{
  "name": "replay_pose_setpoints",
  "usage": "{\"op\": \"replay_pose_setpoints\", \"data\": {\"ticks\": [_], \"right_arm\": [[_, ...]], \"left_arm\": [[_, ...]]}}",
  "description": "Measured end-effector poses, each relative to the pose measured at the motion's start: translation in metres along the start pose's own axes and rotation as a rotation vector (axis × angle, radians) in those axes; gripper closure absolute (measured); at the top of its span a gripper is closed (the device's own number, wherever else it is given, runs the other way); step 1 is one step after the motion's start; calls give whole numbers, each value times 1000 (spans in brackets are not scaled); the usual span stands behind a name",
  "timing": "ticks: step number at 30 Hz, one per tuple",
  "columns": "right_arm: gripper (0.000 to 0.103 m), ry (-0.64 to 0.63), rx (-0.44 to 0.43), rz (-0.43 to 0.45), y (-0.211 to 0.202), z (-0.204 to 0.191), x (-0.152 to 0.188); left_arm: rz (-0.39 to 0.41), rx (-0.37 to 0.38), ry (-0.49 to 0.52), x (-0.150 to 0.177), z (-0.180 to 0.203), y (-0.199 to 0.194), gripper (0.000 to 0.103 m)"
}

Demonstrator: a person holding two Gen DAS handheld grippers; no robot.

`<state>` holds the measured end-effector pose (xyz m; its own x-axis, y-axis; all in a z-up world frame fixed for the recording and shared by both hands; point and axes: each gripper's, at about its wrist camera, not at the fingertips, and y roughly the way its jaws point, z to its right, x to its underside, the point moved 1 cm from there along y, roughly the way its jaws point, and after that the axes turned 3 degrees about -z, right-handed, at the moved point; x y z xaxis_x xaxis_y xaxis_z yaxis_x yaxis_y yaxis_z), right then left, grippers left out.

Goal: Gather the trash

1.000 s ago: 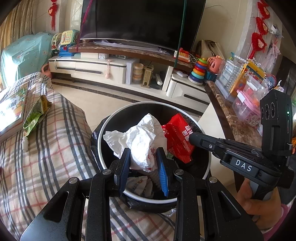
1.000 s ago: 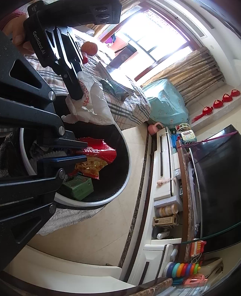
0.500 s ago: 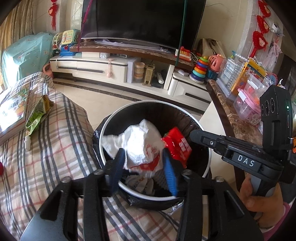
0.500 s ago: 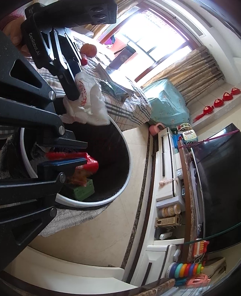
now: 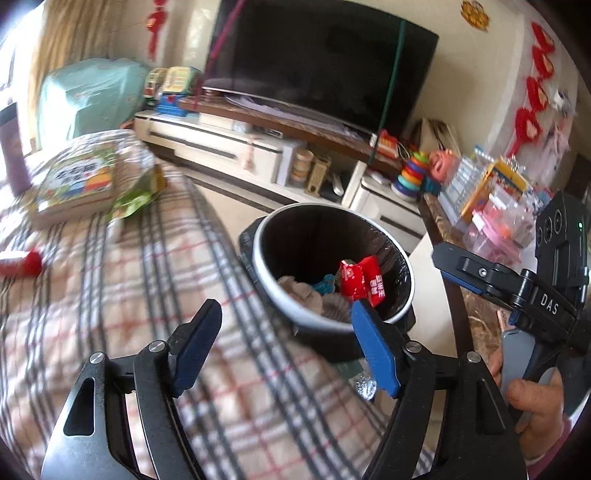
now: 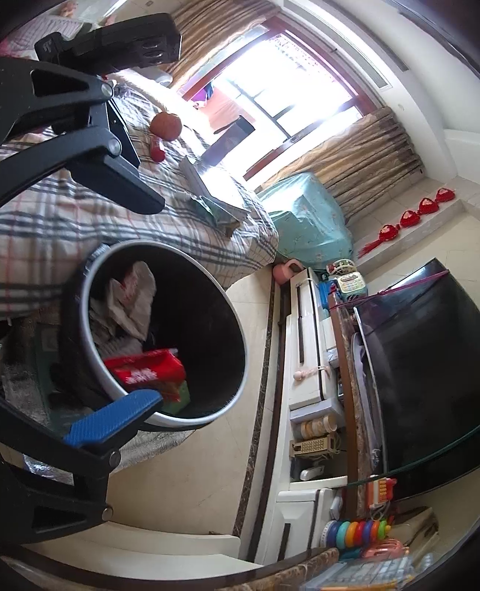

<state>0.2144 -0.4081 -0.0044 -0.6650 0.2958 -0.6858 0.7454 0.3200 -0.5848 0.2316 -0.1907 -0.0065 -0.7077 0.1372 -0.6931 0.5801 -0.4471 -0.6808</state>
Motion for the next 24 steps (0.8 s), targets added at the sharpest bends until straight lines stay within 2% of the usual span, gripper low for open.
{"op": "replay_pose_setpoints", "data": {"ticks": [7,13,17,21,23,24], "right_arm": [[1,-41,31,57,-21,-35,34],[1,-113,61,107,-31,-67,60],[1,-179,75,158,-42,-89,64],[0,-260,106,314,-72,-114,66],[0,-317,135,414,-85,-124,74],[0,-336,145,437,-86,-127,78]], "left_arm": [[83,-52,-64,34,-29,-46,22],[146,-115,-62,64,-42,-77,18],[195,-157,-67,77,-52,-99,16],[310,-224,-98,85,-60,-127,2],[367,-257,-111,88,-61,-138,0],[382,-276,-111,91,-62,-142,0]]}}
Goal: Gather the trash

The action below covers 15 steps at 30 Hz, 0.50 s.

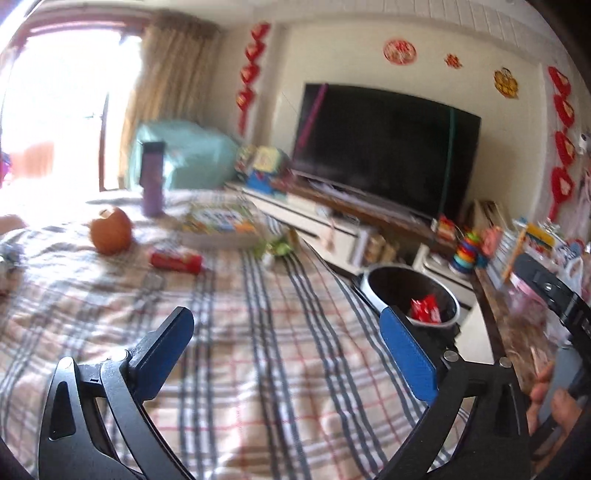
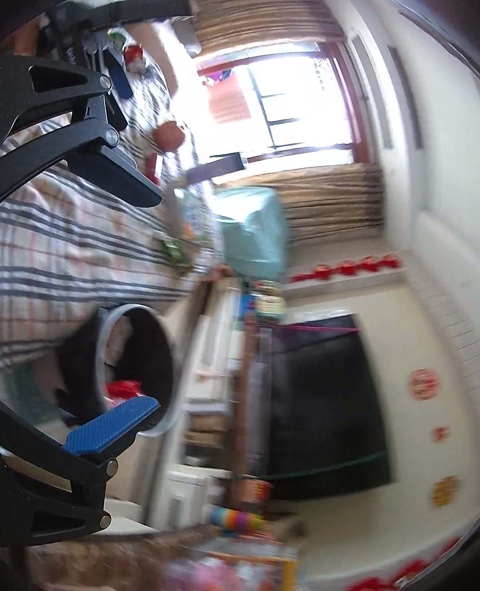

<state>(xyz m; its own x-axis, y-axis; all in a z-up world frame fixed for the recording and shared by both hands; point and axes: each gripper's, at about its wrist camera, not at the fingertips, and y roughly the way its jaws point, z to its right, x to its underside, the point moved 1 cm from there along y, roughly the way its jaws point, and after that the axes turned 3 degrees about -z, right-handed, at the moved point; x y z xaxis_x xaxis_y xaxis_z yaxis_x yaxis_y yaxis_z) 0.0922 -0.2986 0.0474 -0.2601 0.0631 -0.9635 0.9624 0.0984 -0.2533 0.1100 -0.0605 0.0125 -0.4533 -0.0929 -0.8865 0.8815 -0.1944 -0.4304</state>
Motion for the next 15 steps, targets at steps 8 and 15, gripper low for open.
{"op": "replay_pose_setpoints", "data": {"ticks": [8,15], "right_arm": [[0,-32,27,-35,7,-13,35],[0,-49,24,-41,-3,-17,47]], "left_arm": [[78,-109,75,21,3,-16,0],[100,-170,111,34,7,-27,0]]}}
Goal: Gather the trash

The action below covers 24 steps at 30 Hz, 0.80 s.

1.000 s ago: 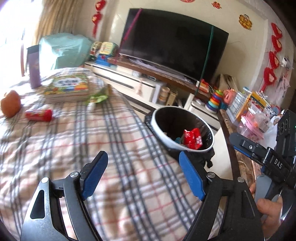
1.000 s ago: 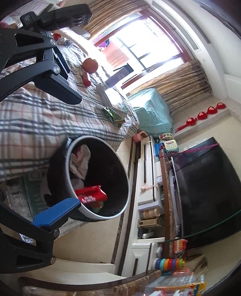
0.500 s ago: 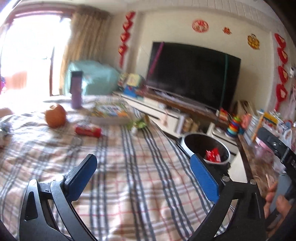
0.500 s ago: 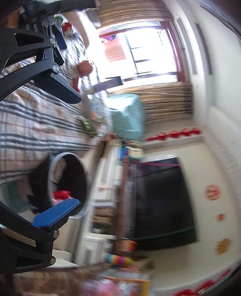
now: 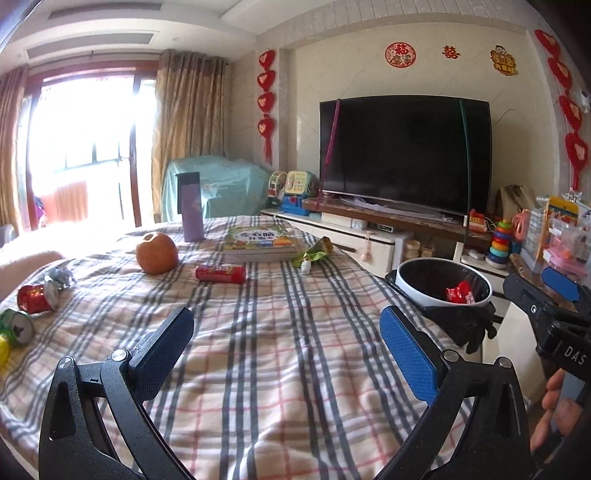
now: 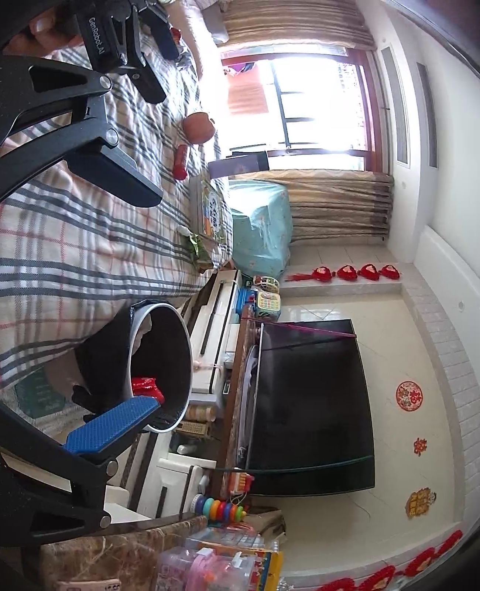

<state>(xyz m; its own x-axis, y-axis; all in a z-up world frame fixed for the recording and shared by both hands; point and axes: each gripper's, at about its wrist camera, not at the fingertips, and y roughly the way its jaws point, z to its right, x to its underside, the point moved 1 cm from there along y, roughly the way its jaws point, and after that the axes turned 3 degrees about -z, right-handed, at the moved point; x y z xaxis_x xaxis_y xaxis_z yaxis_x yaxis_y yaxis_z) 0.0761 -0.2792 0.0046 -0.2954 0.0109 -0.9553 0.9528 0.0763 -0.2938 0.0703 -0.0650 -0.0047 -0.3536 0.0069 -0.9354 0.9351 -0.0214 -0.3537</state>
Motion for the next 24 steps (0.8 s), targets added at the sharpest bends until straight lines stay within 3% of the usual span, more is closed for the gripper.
{"op": "replay_pose_setpoints", "data": {"ticks": [10,24], "right_arm": [[0,12,-1,-10,-5,4,7],[0,2,11,-20,-8,4,10]], "left_arm": [[11,-55,24,5,3,-17,0],[-14,-36,7,9,2,-21,0]]}}
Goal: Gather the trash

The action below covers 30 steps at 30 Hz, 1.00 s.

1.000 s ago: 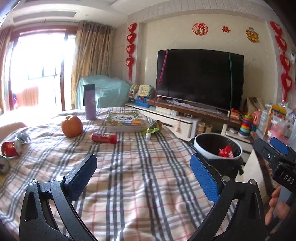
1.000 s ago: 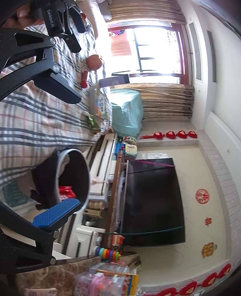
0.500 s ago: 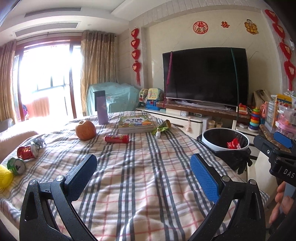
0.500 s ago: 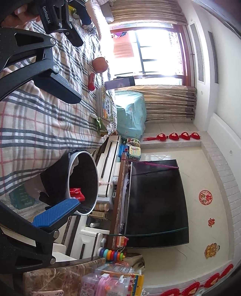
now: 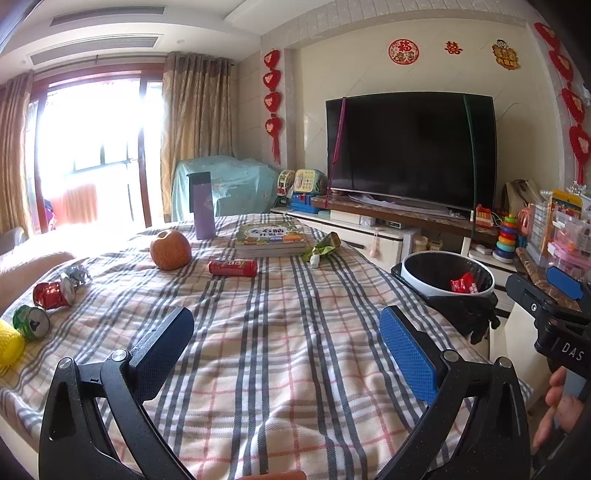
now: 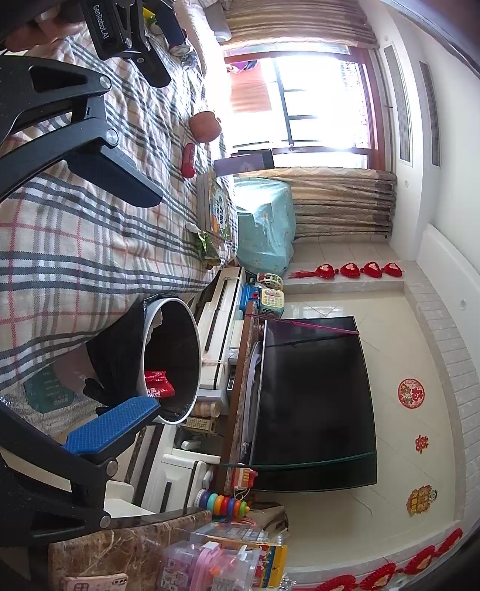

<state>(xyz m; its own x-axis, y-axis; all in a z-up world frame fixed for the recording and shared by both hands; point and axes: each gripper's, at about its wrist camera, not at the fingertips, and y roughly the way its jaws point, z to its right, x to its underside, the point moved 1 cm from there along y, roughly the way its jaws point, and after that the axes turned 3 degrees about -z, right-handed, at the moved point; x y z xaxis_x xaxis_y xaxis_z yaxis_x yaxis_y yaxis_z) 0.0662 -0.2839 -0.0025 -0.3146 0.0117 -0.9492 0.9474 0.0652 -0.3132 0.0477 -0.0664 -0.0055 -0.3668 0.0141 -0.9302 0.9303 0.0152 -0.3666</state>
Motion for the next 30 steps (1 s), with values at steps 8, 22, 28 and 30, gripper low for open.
{"op": "replay_pose_setpoints", "data": {"ticks": [8,22,28,30], "right_arm": [[0,-9,2,-4,-1,0,0],[0,-12,-9,-1,-2,-1,0],[0,-14,-14,-1,-3,-2,1],[0,-16,-14,-2,-3,-3,0]], "left_arm": [[-5,0,-16,1,-3,1,0],[2,2,-12,2,0,-2,0],[-3,1,-13,4,2,-1,0],[-5,1,-13,4,2,-1,0]]}}
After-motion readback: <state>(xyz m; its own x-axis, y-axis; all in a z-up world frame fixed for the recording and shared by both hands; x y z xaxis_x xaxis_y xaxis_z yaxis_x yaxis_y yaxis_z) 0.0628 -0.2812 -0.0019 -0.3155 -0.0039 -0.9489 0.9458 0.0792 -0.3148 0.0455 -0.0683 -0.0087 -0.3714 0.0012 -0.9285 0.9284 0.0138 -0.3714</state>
